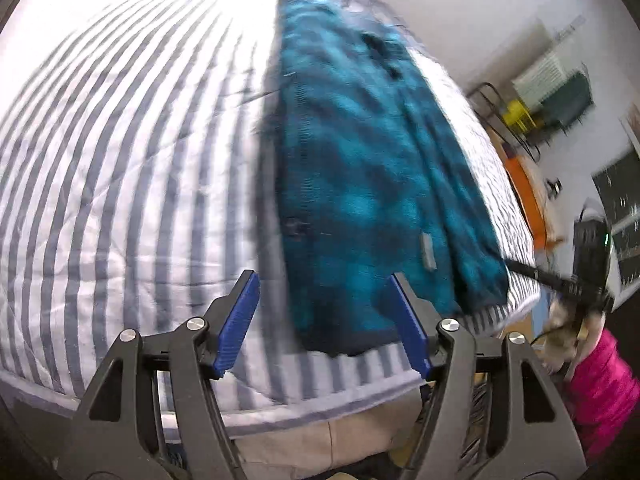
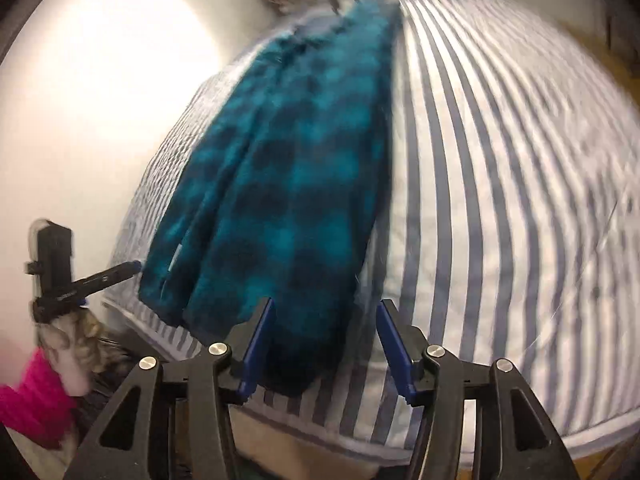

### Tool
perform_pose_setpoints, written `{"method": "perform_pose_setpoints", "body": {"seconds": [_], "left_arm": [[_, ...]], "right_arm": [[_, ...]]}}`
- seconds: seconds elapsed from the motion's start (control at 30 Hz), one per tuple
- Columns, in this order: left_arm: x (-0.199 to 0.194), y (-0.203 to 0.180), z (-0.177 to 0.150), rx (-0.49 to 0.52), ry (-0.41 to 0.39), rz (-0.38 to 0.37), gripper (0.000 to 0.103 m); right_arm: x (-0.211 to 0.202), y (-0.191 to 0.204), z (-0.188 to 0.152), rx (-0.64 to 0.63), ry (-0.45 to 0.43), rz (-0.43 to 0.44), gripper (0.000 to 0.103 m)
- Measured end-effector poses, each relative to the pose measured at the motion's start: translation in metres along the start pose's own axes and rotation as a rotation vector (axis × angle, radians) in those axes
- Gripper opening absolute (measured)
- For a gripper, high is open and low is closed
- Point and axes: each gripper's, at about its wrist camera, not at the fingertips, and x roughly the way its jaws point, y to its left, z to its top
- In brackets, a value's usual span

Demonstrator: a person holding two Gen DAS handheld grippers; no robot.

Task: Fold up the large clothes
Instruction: 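Grasp the hem end of the strip with both tools and lift it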

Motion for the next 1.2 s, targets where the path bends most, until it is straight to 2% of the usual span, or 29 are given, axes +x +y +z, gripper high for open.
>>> {"method": "perform_pose_setpoints", "body": {"seconds": [0.13,0.23,0.3,0.37,0.43,0.5,0.57,0.6,0.67,0.87,1.03,1.2], "left_arm": [[0.013,0.021,-0.002,-0.1,0.057,-0.066,0.067],[0.021,0.027,-0.007,-0.121,0.089,-0.122,0.067],[0.022,0.023,-0.01,-0.1,0.105,-0.145,0.065],[0.027,0.015,-0.014,-0.084,0.139,-0.173,0.053],[0.034,0.009,-0.019,-0.068,0.169,-0.184,0.049],[0.035,0.006,-0.022,-0.043,0.161,-0.173,0.045],[0.036,0.005,-0.021,-0.05,0.163,-0.18,0.03],[0.038,0.003,-0.019,-0.059,0.165,-0.187,0.025],[0.035,0.001,-0.018,-0.065,0.156,-0.204,0.017],[0.012,-0.014,-0.007,-0.086,0.109,-0.316,0.015],[-0.004,-0.032,0.016,-0.066,0.069,-0.343,0.014],[-0.022,-0.043,0.052,-0.033,-0.01,-0.328,0.014]], "right_arm": [[0.013,-0.018,-0.007,0.066,0.054,0.107,0.056],[0.019,-0.025,-0.009,0.106,0.075,0.169,0.055],[0.022,-0.028,-0.005,0.136,0.083,0.224,0.051],[0.027,-0.028,-0.004,0.145,0.101,0.285,0.047],[0.036,-0.021,0.0,0.114,0.12,0.28,0.047],[0.044,-0.012,0.001,0.079,0.128,0.278,0.046],[0.047,-0.007,0.006,0.062,0.128,0.286,0.037],[0.048,-0.005,0.006,0.06,0.13,0.291,0.035],[0.046,-0.004,0.005,0.075,0.128,0.32,0.024],[0.028,-0.002,0.009,0.156,0.064,0.463,0.02],[0.013,0.007,0.026,0.167,0.009,0.535,0.02],[-0.004,0.018,0.052,0.164,-0.059,0.554,0.02]]}}
